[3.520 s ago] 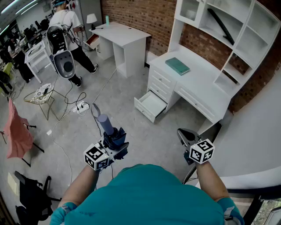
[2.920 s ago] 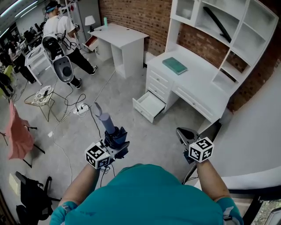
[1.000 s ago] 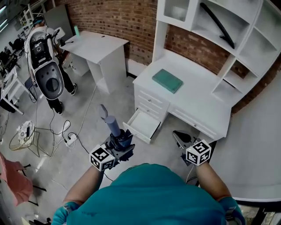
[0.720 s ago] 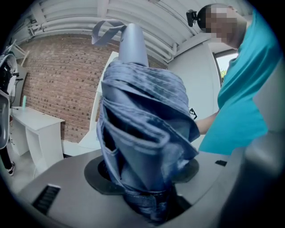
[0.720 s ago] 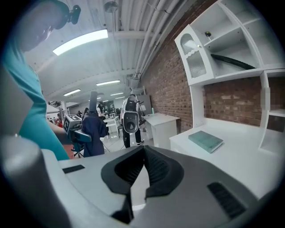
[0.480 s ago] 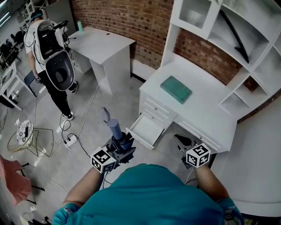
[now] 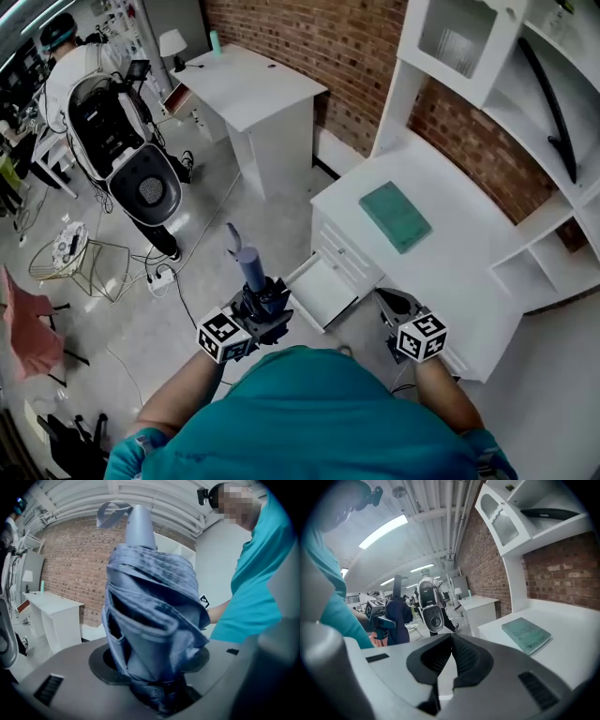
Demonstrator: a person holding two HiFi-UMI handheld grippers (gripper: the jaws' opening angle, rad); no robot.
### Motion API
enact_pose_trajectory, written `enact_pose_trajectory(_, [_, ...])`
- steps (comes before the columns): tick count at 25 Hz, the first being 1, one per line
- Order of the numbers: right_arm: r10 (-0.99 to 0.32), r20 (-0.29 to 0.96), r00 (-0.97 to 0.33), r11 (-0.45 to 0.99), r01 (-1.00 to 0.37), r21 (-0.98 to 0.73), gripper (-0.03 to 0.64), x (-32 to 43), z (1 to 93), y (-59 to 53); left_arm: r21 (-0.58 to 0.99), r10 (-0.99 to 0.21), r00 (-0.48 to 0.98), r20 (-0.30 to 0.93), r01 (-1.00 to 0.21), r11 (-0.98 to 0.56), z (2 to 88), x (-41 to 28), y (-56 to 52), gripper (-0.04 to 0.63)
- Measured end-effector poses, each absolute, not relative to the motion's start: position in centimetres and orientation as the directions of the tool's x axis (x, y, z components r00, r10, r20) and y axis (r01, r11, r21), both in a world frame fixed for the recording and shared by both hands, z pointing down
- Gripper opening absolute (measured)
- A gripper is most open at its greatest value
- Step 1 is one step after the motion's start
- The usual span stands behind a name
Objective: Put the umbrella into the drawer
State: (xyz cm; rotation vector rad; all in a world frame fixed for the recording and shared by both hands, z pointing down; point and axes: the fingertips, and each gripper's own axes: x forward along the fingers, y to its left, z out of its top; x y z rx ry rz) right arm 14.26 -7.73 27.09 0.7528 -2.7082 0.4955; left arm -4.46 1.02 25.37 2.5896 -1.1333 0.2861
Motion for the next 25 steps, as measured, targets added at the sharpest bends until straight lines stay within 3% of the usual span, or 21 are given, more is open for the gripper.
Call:
enact_pose_trajectory(10, [-0.225,0.258,-0.94,0.891,-0.306,-0.335,0.023,15.3,28.6,-13.3,0.279,-0.767,0.531,0.36,-0.846,-0.454,24.7,0.4,-4.5,0.264])
enact_pose_trajectory(17, [-0.182,0.252,-0.95,0.884,-0.271,-0.381,0.023,15.1,31.9,-14.3,0.258,-0.759,0.476,0.445,-0.879,-0.4,25.1,0.4,-5.0,0.264])
enact_pose_trajectory(25, [-0.23,0.248,-0.941,0.881,-0.309,-0.358,0.023,14.7,33.2,-13.9,0.3,-0.695,0.54,0.474,-0.842,-0.449,26.8,1.0,-6.2,0.264])
